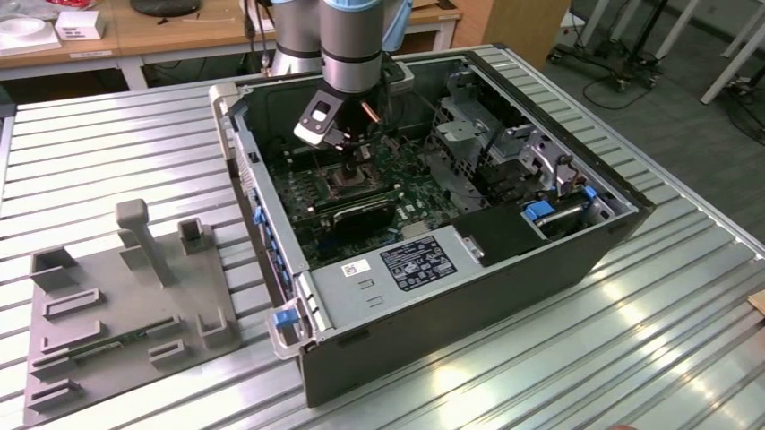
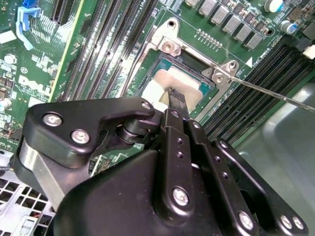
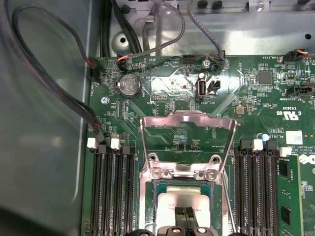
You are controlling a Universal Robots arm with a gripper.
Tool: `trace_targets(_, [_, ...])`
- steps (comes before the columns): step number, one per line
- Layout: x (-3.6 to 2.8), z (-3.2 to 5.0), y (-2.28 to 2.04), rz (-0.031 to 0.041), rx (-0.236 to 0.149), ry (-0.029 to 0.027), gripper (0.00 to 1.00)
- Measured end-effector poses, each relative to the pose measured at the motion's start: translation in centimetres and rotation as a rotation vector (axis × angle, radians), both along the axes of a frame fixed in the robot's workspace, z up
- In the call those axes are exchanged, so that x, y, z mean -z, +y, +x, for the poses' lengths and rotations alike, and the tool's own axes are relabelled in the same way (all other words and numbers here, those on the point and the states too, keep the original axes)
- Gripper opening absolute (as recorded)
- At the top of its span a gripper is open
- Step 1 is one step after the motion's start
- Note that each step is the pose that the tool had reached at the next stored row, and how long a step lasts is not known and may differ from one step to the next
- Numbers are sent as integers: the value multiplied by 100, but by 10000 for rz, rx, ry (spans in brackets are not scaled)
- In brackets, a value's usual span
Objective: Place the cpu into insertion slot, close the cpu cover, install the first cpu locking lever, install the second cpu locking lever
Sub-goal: 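Place the cpu into insertion slot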
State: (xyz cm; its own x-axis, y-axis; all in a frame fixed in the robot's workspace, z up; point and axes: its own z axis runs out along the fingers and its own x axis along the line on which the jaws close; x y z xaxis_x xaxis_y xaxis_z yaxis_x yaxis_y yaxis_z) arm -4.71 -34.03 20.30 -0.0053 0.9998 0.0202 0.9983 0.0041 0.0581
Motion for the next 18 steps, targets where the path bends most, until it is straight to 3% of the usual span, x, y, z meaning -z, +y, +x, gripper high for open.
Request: trace_targets(18, [46,0,0,32,0,1,11])
